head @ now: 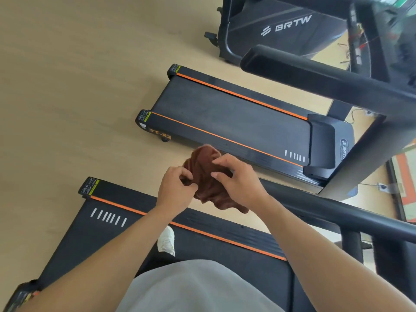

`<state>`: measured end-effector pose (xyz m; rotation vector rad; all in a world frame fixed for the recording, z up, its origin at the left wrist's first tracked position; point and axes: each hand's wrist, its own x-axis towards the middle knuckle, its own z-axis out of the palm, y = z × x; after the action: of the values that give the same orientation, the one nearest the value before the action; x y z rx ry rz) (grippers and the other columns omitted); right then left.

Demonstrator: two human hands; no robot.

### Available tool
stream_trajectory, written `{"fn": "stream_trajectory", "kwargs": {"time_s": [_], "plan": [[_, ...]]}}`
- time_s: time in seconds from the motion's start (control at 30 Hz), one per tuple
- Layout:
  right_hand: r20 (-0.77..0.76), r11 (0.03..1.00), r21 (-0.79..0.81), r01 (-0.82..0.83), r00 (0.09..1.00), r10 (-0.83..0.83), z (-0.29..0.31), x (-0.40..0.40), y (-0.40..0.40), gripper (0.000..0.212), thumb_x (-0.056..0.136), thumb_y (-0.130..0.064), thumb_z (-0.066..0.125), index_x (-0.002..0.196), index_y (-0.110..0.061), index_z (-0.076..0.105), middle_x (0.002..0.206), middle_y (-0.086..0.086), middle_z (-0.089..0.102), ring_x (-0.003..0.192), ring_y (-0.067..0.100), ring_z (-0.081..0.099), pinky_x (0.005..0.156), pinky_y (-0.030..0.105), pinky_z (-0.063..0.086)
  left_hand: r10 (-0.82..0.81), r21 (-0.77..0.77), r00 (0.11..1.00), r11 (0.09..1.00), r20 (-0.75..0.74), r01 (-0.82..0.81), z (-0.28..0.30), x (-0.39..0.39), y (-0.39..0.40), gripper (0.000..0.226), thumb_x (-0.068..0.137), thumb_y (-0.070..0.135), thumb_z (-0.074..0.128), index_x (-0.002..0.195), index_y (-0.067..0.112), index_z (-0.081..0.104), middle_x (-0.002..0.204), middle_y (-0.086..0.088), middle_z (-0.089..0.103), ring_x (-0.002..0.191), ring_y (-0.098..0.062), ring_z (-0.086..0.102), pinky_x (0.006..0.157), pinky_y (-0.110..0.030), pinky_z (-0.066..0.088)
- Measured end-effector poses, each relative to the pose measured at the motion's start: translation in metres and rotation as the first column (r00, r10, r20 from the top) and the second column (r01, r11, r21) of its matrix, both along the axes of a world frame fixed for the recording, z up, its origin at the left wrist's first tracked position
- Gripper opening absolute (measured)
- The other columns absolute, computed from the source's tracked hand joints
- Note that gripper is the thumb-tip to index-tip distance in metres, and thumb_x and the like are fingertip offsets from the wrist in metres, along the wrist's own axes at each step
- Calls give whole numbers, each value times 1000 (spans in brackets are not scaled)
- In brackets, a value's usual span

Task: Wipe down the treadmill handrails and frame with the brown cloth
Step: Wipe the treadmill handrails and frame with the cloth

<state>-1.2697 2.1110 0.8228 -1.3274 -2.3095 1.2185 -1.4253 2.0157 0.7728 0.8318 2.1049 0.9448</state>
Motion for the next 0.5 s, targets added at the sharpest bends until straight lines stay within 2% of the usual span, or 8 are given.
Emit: {"fn": "stream_trajectory", "kwargs": {"time_s": [0.03,0.07,0.13,0.17,0.2,0.27,0.4,0.5], "plan": [[-86,994,-100,-35,996,27,6,-9,-8,22,96,-17,72,114,-28,67,114,-10,73,97,11,69,84,24,55,71,-21,986,997,150,-69,-3,-6,-7,29,78,11,80,98,20,61,111,2,63,100,-10,61,85,-23,49],[-157,981,-178,-81,986,53,11,-17,-13,24,95,-11,72,112,-27,67,113,-7,74,92,13,72,79,26,59,138,-19,922,990,362,-141,-3,-13,-14,40,75,11,82,108,19,59,116,1,66,105,-11,63,91,-27,49],[-266,967,-207,-148,960,90,21,-34,-12,28,93,-5,75,113,-22,66,112,-3,77,96,15,74,88,35,61,126,16,652,978,748,-207,1,-28,-27,56,77,11,80,127,19,56,122,-4,70,109,-20,66,100,-42,51],[-322,961,-220,-165,943,88,27,-42,-8,30,91,-2,75,115,-18,66,113,0,77,101,15,74,94,38,59,69,49,548,979,834,-197,7,-37,-30,57,80,13,79,132,18,57,121,-6,72,110,-23,67,98,-45,52],[-381,951,-261,-168,923,58,35,-49,-1,32,90,3,74,117,-13,66,114,4,77,103,16,73,98,40,58,20,88,504,978,864,-189,16,-43,-29,55,80,17,78,132,18,60,120,-6,73,111,-25,67,97,-46,53],[-458,926,-333,-178,889,6,55,-61,17,35,89,11,71,118,-7,64,115,11,74,103,19,70,96,41,59,-9,153,536,962,844,-225,39,-55,-16,52,79,23,78,129,21,66,121,-5,74,117,-26,67,101,-47,52],[-542,952,-264,-153,840,-15,94,-67,55,60,77,18,70,130,-7,60,107,9,76,101,23,70,91,34,56,27,414,867,871,498,-264,89,-67,20,40,80,28,82,117,17,72,112,-3,77,109,-24,72,100,-46,55],[-581,982,-152,-109,814,0,116,-53,70,70,74,25,68,136,-5,58,94,6,77,91,25,72,91,40,56,-19,549,937,814,348,-188,107,-69,35,24,83,8,80,106,14,76,97,11,79,95,-8,74,89,-29,57]]}}
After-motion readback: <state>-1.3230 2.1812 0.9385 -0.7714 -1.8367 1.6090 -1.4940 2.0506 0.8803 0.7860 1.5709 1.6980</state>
